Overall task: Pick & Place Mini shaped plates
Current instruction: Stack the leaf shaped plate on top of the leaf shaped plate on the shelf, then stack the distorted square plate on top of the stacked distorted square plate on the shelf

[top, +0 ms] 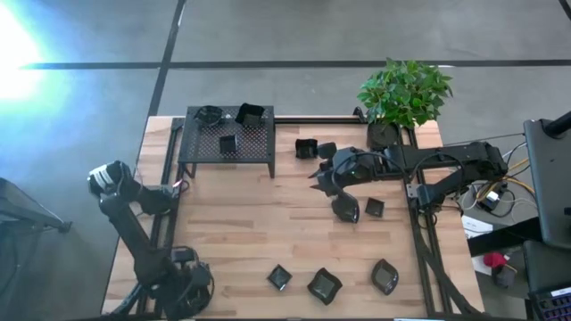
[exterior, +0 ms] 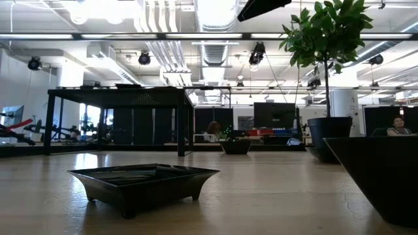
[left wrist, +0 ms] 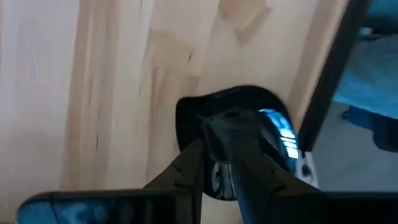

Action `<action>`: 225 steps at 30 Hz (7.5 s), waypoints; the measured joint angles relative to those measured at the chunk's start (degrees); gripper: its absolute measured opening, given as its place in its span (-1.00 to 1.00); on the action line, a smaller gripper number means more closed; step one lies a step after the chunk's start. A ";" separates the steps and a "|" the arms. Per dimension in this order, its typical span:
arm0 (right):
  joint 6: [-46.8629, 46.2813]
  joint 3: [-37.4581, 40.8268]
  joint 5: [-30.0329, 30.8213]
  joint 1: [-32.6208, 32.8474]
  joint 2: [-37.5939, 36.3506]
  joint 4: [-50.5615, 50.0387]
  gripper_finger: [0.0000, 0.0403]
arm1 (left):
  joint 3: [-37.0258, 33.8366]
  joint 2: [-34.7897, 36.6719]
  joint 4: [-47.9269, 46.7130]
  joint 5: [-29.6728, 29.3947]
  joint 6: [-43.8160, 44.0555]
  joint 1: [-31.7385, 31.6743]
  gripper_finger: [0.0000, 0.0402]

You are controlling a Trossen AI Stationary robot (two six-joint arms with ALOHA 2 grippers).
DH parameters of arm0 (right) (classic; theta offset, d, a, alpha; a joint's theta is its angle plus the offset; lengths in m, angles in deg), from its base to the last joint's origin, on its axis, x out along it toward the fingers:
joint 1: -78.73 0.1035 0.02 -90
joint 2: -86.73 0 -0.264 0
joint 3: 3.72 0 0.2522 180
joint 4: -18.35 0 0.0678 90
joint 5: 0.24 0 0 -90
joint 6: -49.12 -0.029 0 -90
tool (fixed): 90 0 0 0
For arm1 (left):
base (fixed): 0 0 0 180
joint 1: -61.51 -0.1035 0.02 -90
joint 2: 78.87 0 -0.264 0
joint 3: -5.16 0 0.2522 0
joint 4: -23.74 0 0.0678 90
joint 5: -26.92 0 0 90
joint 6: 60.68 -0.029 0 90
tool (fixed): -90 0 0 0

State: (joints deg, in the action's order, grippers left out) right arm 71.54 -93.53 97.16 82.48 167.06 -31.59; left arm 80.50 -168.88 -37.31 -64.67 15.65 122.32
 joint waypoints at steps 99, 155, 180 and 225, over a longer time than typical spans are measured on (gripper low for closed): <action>2.22 0.11 0.09 0.00 0.02 0.41 -0.45 | -3.60 42.41 -12.16 -27.70 -23.57 -43.42 -1.00; 2.18 0.44 0.09 -0.07 0.02 0.41 -0.45 | 50.62 -8.67 -42.75 -27.33 -118.26 -104.87 -1.00; 3.21 0.44 0.09 -0.02 0.02 0.41 -0.45 | 47.82 -8.38 -42.74 -24.26 -117.17 -106.26 -1.00; 1.11 0.44 0.55 -0.02 -3.25 -0.77 -0.45 | 48.42 5.77 -35.81 -29.85 -98.47 -84.56 -0.98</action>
State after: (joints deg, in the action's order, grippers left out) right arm 72.66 -93.09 97.71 82.45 163.81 -32.36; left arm 128.91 -163.10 -73.12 -94.52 -82.82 37.76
